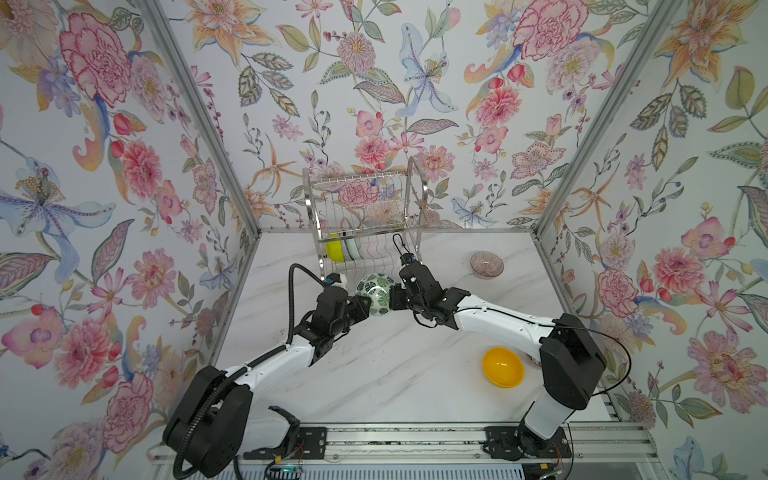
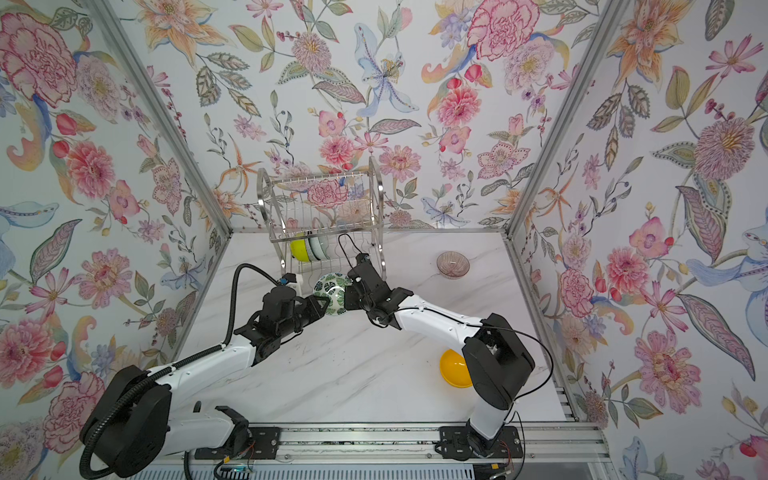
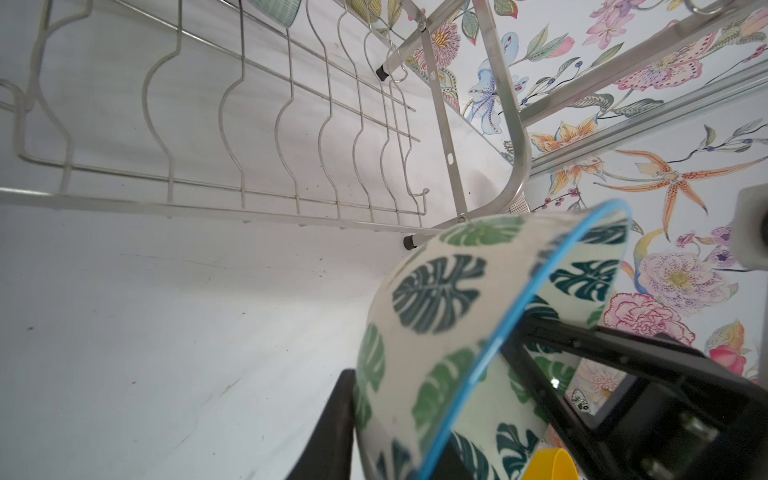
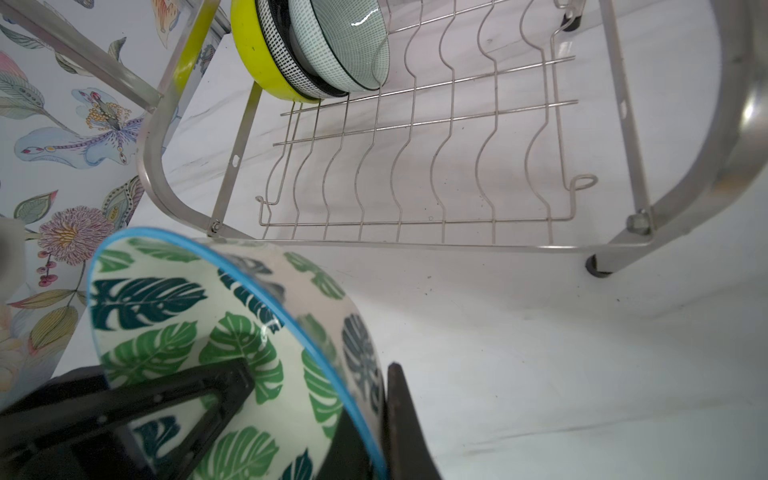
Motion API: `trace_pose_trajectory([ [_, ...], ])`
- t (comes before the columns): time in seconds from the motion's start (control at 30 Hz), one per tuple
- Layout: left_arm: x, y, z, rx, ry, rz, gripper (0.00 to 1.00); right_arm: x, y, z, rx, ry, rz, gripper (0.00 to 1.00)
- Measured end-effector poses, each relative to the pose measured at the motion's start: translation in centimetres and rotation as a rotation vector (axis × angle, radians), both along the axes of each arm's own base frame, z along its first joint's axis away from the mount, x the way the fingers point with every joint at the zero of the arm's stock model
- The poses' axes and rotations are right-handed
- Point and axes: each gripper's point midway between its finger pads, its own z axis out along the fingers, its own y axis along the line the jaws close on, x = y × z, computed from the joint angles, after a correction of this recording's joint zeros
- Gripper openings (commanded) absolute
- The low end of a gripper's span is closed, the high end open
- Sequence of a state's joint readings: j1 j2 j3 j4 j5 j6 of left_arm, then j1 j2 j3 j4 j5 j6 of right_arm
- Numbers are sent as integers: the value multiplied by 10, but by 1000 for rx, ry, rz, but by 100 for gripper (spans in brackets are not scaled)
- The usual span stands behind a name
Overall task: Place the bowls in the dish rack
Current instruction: 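Lift the leaf-patterned bowl toward the left gripper while the left gripper reaches to meet it, then hold the leaf-patterned bowl with both grippers and tilt it toward the rack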
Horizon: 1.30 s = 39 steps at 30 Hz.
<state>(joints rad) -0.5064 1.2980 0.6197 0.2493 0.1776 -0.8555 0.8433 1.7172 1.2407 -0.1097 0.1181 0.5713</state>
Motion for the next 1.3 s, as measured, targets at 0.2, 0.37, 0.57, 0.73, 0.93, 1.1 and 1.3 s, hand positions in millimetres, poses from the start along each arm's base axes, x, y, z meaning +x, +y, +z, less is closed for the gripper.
trace_pose_trajectory([
  [0.2,5,7,-2,13,-1,36,0,-1,5,-1,4,-13,11,8],
  [0.37,5,10,-3,23,0,43,0,0,11,6,68,-4,26,29],
  [0.57,8,22,-3,80,-22,92,0,11,12,15,192,25,11,55],
  [0.73,16,39,-1,147,-56,175,0,11,-2,14,265,64,-15,81],
  [0.93,25,56,5,228,-120,264,0,12,-40,53,419,22,-115,98],
  [1.1,31,48,10,329,-208,276,0,21,-80,99,586,-9,-269,98],
  [1.3,42,23,21,438,-320,256,0,33,-110,109,774,84,-452,99],
])
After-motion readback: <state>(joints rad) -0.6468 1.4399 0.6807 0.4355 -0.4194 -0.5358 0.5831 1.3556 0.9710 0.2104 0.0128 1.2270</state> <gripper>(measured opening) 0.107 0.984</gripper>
